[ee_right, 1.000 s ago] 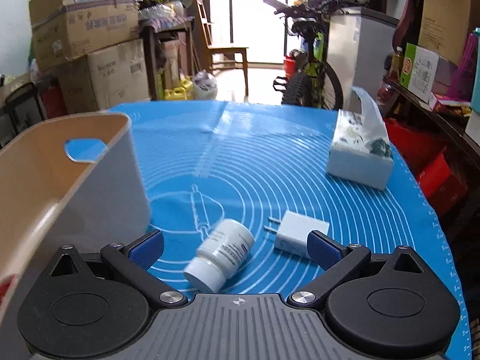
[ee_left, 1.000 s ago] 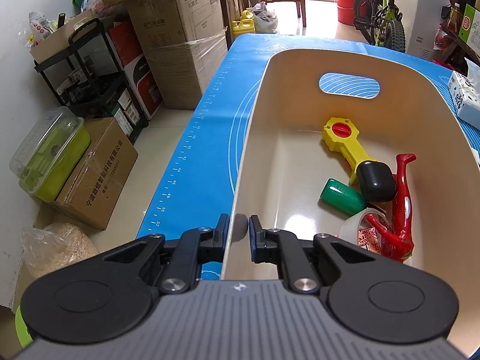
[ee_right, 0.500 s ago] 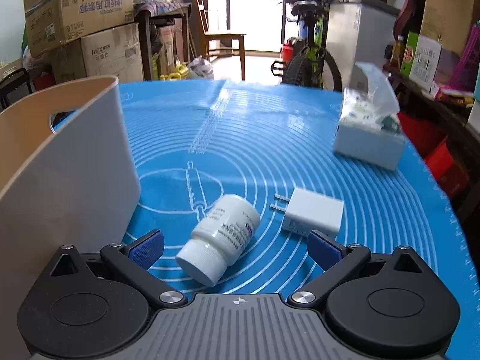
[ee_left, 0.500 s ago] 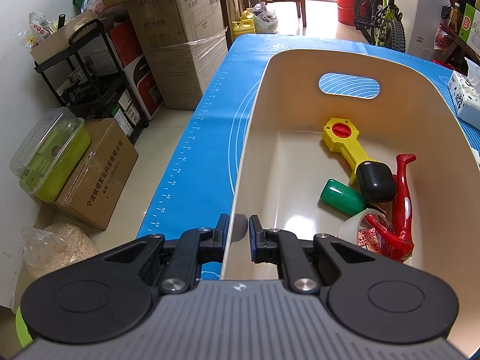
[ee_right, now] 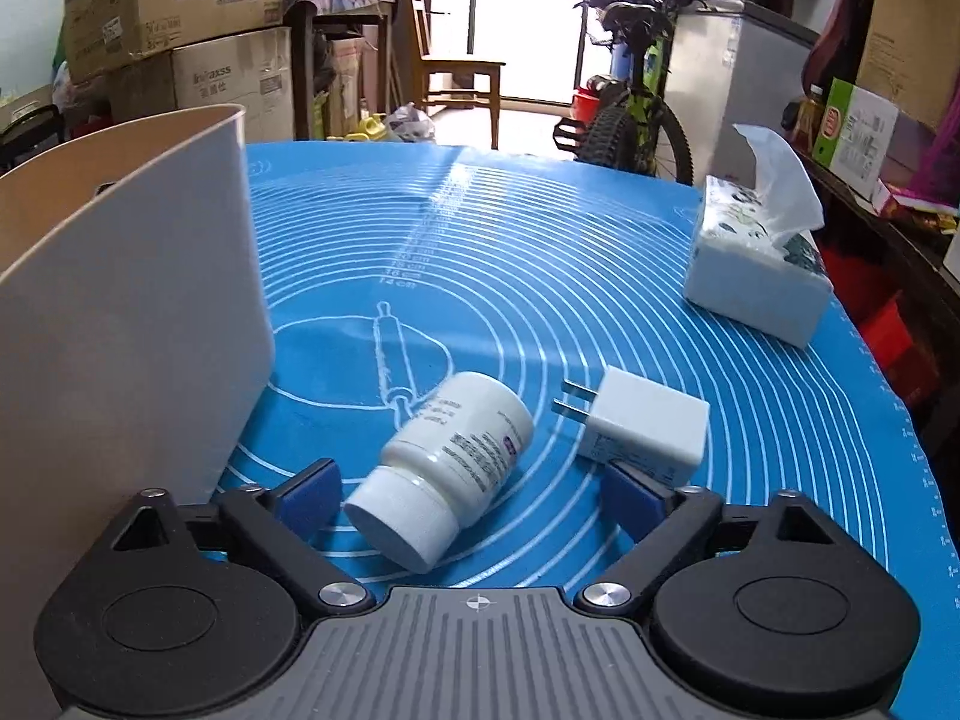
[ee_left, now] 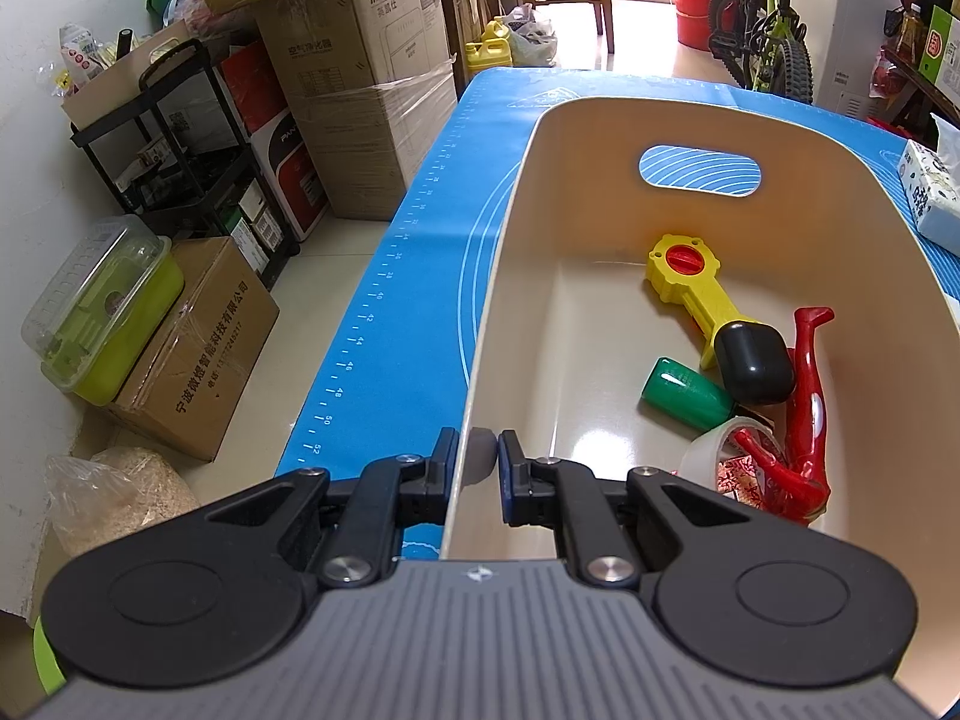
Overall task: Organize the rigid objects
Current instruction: 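Move the right gripper to the white pill bottle and grasp it, then carry the white pill bottle into the basket and open the right gripper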
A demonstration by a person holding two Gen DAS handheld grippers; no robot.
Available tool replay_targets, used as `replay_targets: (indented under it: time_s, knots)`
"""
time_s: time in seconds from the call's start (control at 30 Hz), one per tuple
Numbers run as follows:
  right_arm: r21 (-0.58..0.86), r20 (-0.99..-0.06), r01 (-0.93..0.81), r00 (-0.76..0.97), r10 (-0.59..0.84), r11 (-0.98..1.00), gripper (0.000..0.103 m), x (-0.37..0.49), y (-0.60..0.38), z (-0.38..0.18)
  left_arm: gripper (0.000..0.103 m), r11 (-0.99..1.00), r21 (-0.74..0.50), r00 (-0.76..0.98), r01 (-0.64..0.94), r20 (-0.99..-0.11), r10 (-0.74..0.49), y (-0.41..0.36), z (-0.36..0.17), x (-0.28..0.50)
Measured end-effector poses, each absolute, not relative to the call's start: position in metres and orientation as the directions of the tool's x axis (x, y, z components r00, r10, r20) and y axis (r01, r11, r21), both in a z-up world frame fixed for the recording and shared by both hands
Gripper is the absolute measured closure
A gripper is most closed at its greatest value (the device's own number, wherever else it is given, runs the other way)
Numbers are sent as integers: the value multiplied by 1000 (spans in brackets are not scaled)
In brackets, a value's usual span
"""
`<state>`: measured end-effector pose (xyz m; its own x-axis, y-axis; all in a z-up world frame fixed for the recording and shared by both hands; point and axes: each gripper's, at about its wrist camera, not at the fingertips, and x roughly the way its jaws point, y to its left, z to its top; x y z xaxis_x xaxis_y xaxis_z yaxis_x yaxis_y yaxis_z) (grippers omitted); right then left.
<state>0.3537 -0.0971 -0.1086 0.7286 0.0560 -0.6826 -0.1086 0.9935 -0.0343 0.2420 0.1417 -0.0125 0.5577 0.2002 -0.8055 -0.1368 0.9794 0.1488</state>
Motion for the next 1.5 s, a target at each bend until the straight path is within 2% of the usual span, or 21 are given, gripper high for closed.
replay_targets:
  time_s: [0.2,0.3,0.33,0.63,0.93,1.17,1.5]
  knots:
    - [-23,-671,-148,735,94,989,32,350,-92,-106,87,979,149,558,-137,-805,201,142,-12,242]
    - [-24,-667,-172,736,112,985,56,348,-87,-104,87,979,148,558,-137,-806,200,142,-13,242]
    - [-31,-665,-178,738,113,984,59,347,-85,-104,87,979,148,557,-138,-806,200,142,-12,242]
    - [-23,-657,-156,747,103,987,59,341,-88,-102,87,980,145,557,-139,-806,199,144,-12,241]
    - [0,-606,-149,787,118,989,59,331,-95,-72,87,980,142,556,-142,-807,198,143,-12,241]
    - [19,-531,-136,838,125,991,59,321,-98,-36,87,980,136,556,-143,-808,194,144,-12,241]
    - [79,-417,-210,881,223,975,59,298,-81,12,87,980,135,557,-143,-808,193,144,-12,241]
